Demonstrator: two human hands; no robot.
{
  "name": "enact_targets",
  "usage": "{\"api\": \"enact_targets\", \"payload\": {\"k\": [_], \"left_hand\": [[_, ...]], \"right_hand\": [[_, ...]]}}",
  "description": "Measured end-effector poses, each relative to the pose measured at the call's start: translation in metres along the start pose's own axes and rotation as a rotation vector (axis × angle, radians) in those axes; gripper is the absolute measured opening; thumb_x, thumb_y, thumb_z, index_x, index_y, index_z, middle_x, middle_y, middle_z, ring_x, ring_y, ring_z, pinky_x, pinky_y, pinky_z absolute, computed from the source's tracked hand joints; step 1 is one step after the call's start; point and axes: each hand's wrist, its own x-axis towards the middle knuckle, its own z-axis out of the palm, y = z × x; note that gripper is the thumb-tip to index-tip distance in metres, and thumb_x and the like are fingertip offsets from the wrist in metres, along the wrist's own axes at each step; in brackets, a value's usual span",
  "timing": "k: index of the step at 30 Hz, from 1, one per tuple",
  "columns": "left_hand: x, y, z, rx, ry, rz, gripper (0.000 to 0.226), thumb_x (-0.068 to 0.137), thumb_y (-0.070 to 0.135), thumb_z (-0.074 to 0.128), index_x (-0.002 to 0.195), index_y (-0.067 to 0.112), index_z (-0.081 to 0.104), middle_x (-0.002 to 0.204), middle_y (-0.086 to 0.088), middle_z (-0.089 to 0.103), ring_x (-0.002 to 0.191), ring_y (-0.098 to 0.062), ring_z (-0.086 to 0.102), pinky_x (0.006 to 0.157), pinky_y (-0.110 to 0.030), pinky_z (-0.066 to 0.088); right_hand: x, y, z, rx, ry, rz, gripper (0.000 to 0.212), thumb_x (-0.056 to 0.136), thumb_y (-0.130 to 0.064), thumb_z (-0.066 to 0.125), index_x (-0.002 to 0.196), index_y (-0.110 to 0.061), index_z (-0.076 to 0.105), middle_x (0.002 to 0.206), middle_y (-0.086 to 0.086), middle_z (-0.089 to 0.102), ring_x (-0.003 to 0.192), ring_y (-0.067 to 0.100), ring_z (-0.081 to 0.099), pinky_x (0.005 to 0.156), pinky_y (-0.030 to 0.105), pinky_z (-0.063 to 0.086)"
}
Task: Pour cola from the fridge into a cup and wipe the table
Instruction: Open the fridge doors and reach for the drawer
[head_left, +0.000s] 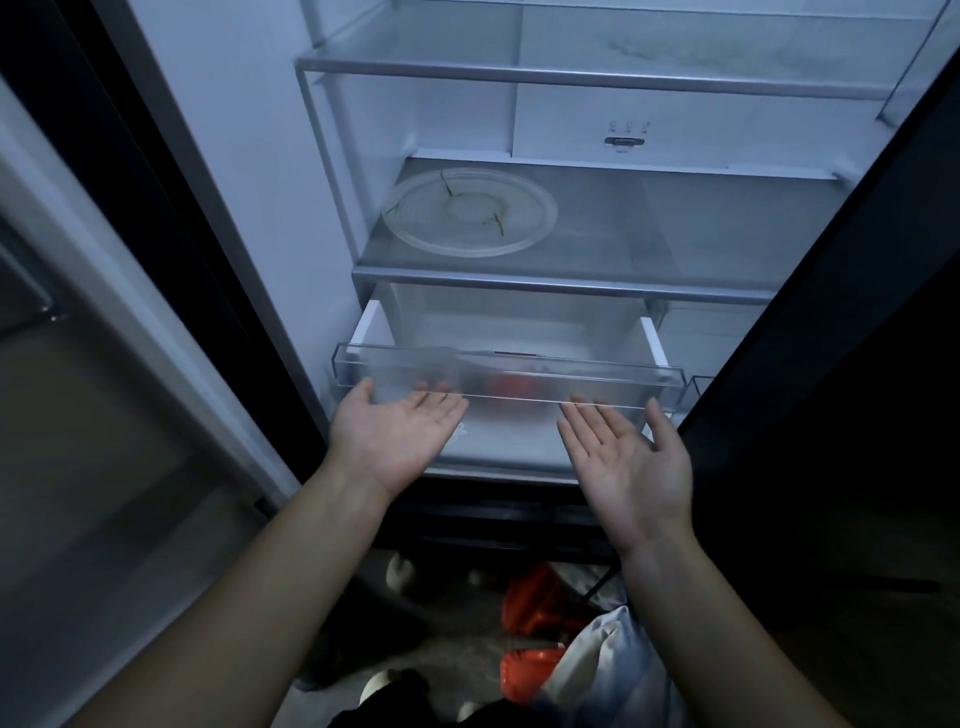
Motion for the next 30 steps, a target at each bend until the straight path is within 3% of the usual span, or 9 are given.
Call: {"api": "enact_targets", "payload": {"k": [1,3,4,6,18,24,27,30], "left_hand": [[-0.004,-0.001,0.000,0.003,0.000,-0.004,0.065,0.100,0.043,0.027,0.140,-0.008,0.029,0.147,-0.026,0.032,0.141,-0.038,0.022,0.111,-0.048,0.019],[-0.011,-0.002,-0.001,0.011,0.013,-0.005,0.065,0.100,0.042,0.028,0.142,-0.009,0.026,0.148,-0.026,0.030,0.141,-0.038,0.021,0.111,-0.049,0.019],[-0.013,-0.003,-0.002,0.013,0.020,-0.004,0.066,0.100,0.042,0.029,0.142,-0.009,0.025,0.148,-0.027,0.030,0.141,-0.038,0.021,0.111,-0.049,0.019],[-0.018,-0.004,-0.004,0.013,0.034,-0.001,0.065,0.100,0.041,0.029,0.143,-0.008,0.023,0.148,-0.027,0.030,0.141,-0.039,0.021,0.111,-0.049,0.019],[-0.036,-0.011,-0.018,-0.019,0.054,-0.026,0.060,0.100,0.039,0.033,0.140,-0.006,0.031,0.145,-0.024,0.035,0.140,-0.037,0.025,0.108,-0.050,0.023],[-0.041,-0.012,-0.020,-0.016,0.054,-0.033,0.056,0.099,0.038,0.035,0.134,-0.006,0.037,0.135,-0.025,0.043,0.137,-0.038,0.030,0.098,-0.050,0.029],[-0.045,-0.013,-0.020,-0.009,0.074,-0.048,0.057,0.098,0.037,0.038,0.137,-0.005,0.034,0.135,-0.024,0.043,0.137,-0.038,0.031,0.102,-0.049,0.029],[-0.049,-0.013,-0.021,-0.006,0.079,-0.057,0.057,0.098,0.035,0.040,0.139,-0.005,0.033,0.139,-0.023,0.043,0.136,-0.038,0.032,0.104,-0.049,0.029]], "right_hand": [[-0.003,0.000,-0.002,-0.007,-0.020,0.003,0.072,0.087,-0.036,0.058,0.141,0.004,0.033,0.137,0.026,0.047,0.129,0.037,0.045,0.109,0.046,0.036],[-0.008,0.000,-0.006,-0.028,-0.054,-0.012,0.101,0.055,-0.034,0.085,0.137,0.003,0.038,0.133,0.027,0.051,0.126,0.038,0.048,0.103,0.046,0.041],[-0.010,0.000,-0.009,-0.041,-0.070,-0.012,0.112,0.040,-0.032,0.092,0.134,0.002,0.041,0.132,0.027,0.052,0.125,0.038,0.049,0.100,0.046,0.042],[-0.014,0.000,-0.013,-0.058,-0.089,-0.013,0.120,0.032,-0.032,0.094,0.134,0.002,0.041,0.131,0.027,0.053,0.123,0.038,0.051,0.098,0.046,0.044],[-0.036,0.005,-0.025,-0.010,-0.096,0.034,0.118,0.041,-0.030,0.091,0.138,0.004,0.035,0.137,0.029,0.047,0.125,0.039,0.049,0.100,0.048,0.043],[-0.043,0.006,-0.027,-0.011,-0.075,0.029,0.115,0.039,-0.028,0.092,0.137,0.004,0.039,0.134,0.030,0.050,0.126,0.040,0.048,0.102,0.048,0.041],[-0.047,0.005,-0.029,-0.001,-0.066,0.030,0.113,0.037,-0.026,0.093,0.134,0.003,0.042,0.131,0.031,0.052,0.125,0.041,0.049,0.103,0.048,0.040],[-0.052,0.003,-0.032,-0.017,-0.066,0.044,0.104,0.048,-0.027,0.086,0.136,0.004,0.040,0.131,0.030,0.053,0.125,0.040,0.050,0.104,0.050,0.041]]}}
